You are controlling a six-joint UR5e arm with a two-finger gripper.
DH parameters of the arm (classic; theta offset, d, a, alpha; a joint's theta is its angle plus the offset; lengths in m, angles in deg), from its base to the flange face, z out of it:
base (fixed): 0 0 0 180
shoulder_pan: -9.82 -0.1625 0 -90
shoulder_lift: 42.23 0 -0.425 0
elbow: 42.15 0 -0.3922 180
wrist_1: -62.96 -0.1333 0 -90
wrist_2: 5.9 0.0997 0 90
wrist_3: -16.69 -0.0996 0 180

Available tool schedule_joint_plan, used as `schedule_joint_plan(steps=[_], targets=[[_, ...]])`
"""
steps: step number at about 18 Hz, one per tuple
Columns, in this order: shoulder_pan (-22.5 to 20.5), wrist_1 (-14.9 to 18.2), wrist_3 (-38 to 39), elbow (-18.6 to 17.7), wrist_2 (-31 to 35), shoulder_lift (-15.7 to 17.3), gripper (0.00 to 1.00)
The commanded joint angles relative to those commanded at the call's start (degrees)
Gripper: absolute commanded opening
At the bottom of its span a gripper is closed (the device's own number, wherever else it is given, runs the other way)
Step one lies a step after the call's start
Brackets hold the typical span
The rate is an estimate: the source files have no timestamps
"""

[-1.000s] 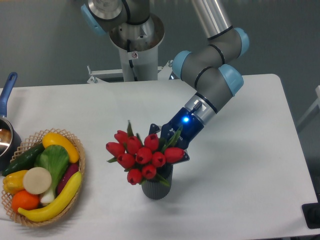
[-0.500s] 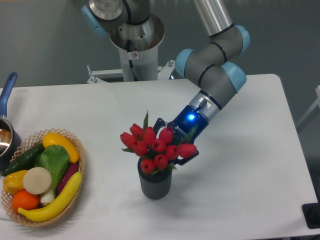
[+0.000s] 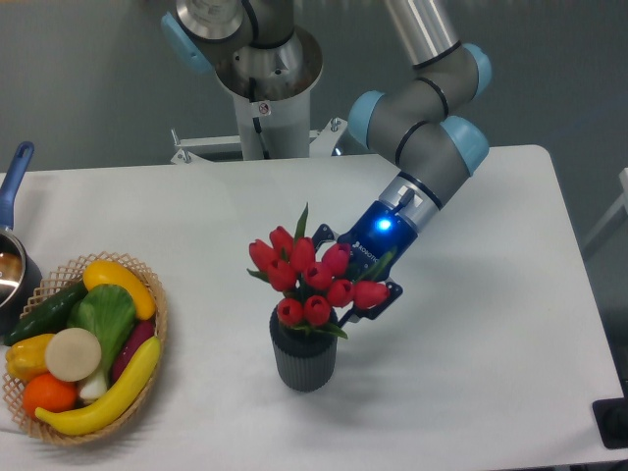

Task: Insert the flowers into the vase
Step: 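Open the gripper to release the tulips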

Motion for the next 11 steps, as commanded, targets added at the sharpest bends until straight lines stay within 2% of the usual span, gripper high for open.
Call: schedule_joint_plan(steps=[2,3,11], targets=[[-1.7,0.0,0.0,-1.3,-0.2,1.0,0.97],[-3.1,0.0,0.0,-1.7,-0.2,1.3,0.99],[-10.4,0.0,-0.2,-2.6,-0.4,2.3,1.00]])
